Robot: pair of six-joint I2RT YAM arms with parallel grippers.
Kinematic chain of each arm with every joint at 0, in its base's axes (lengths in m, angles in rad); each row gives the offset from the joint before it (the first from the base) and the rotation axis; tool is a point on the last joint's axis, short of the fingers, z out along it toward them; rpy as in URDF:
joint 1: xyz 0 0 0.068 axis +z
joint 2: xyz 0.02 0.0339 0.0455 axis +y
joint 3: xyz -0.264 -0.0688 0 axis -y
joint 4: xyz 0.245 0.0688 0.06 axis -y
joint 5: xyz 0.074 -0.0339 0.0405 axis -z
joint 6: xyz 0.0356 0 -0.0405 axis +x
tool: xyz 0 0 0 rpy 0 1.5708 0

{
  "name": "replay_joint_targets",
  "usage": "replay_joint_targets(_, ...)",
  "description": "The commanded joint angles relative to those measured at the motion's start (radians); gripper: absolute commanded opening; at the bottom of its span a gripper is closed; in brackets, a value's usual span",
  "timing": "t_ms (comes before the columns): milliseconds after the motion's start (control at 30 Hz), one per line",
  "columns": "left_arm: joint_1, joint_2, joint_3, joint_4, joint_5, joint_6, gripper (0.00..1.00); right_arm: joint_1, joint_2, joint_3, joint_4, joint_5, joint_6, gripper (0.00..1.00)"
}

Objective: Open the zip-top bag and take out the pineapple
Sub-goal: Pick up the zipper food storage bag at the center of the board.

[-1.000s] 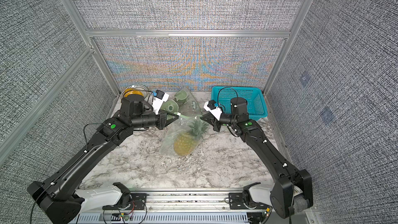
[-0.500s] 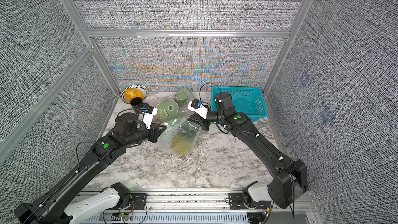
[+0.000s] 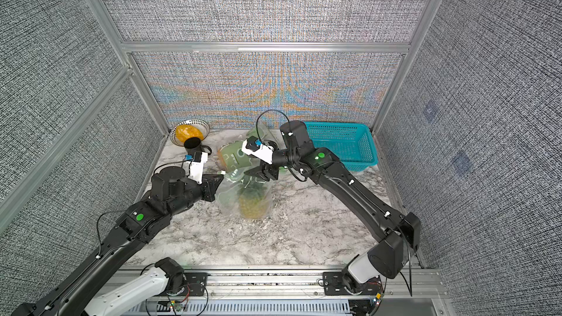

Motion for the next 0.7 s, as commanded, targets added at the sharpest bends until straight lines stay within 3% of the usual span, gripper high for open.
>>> replay_joint_targets(0, 0.002, -0.009, -0.003, 0.062, 0.024, 0.019, 0.00, 0.016, 0.040, 0.059, -0.050, -0.010, -0.016, 0.62)
replay_joint_targets(233, 0.003, -0.009, 0.008, 0.081, 0.075, 0.031, 0.00, 0.070, 0.180, 0.226, -0.184, -0.034, -0.036, 0.54)
replay_joint_targets(667, 0.004, -0.006, 0.017, 0.054, 0.055, 0.035, 0.00, 0.111, 0.243, 0.272, -0.189, -0.076, -0.020, 0.31)
